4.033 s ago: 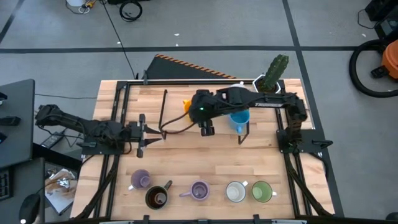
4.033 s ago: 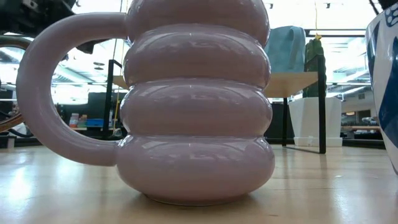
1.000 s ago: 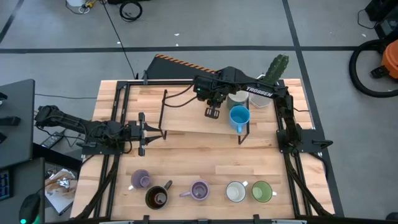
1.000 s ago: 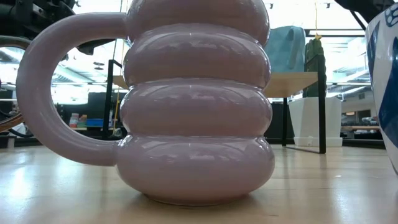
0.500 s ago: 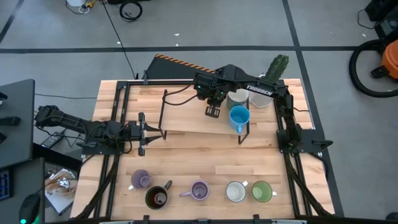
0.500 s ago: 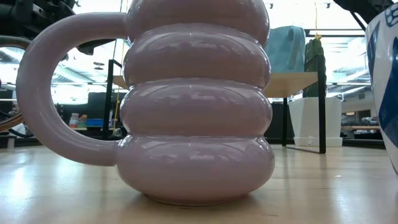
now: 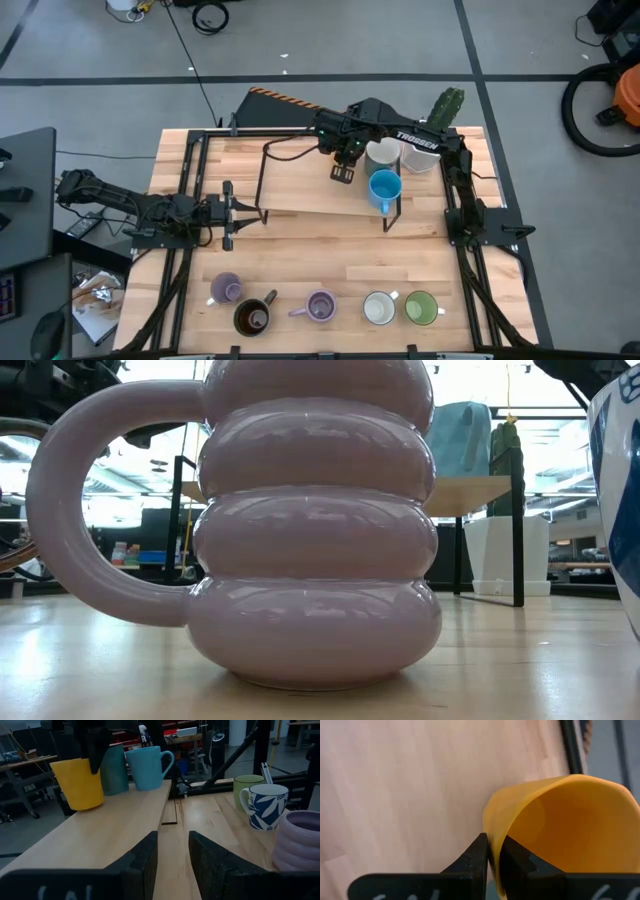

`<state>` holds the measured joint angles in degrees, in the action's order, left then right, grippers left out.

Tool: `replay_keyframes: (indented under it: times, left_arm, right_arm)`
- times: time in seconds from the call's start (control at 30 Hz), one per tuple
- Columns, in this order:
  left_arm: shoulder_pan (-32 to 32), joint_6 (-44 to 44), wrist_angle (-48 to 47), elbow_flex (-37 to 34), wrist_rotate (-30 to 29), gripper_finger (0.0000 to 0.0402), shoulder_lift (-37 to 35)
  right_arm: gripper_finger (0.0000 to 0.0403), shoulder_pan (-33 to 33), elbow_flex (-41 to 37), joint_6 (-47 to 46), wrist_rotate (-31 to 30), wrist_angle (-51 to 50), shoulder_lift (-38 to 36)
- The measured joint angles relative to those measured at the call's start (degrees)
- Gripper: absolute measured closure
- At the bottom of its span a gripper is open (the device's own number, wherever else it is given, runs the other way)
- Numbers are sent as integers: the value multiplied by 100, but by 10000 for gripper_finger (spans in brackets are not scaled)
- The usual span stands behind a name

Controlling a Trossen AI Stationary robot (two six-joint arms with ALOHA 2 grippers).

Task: Place coffee mugs
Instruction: Put the yellow mug on the shelf

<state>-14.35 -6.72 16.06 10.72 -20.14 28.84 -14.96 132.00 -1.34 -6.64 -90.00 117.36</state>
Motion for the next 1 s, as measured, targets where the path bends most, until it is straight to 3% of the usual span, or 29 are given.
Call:
replay_keyframes:
  times: [0.5, 1.0]
  left_arm:
    - [-2, 2, 2, 0, 0, 285, 2]
    - [0, 2, 2, 0, 0, 285, 2]
  right_arm:
    - [350, -7, 0, 2, 226, 0, 2]
    - [261, 128, 2, -168, 222, 5, -17]
